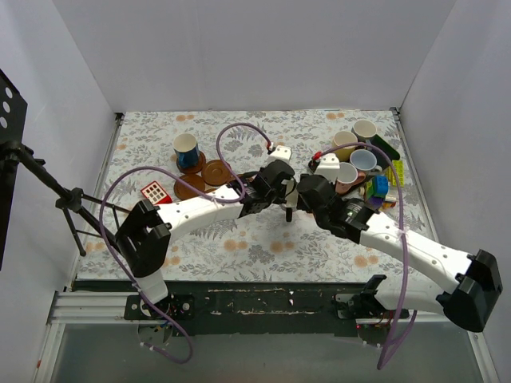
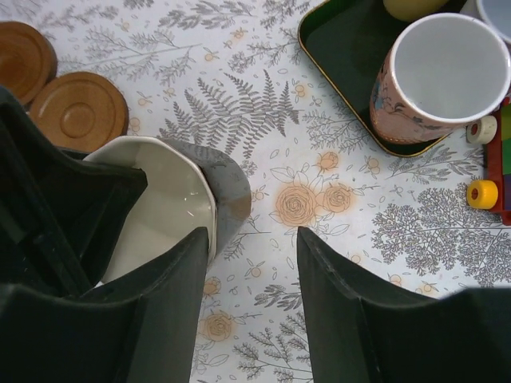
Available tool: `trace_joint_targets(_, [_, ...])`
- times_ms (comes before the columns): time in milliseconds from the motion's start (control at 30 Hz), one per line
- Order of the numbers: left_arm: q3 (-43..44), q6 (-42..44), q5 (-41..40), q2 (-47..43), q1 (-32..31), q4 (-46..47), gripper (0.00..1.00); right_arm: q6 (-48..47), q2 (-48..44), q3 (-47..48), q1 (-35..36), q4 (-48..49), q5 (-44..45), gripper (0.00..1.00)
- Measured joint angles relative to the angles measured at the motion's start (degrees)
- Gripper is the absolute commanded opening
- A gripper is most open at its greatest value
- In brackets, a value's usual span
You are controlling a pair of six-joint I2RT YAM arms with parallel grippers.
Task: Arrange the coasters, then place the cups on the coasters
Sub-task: Place the cup on the coaster.
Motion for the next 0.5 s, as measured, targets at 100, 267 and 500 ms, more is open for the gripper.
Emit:
trace_joint_targets(100, [1.2,1.51,0.83,-0.11,0.74,-1.07,0.0,-0.61,-4.31,0.0,0.0,-0.81,0.13,0.57])
trace_joint_targets(267, [-1.03,5.55,4.52,-2.34,6.14,-2.12,0.0,-4.44,-11.56,-0.13,-0.17,-1.09,-0.15,0.6])
trace_joint_targets(500, [-7.67,14.43,13.4,-13.03,21.33,-6.58,0.0,-8.2,-13.25,-0.15,-3.67,-2.38,-2.51,0.6])
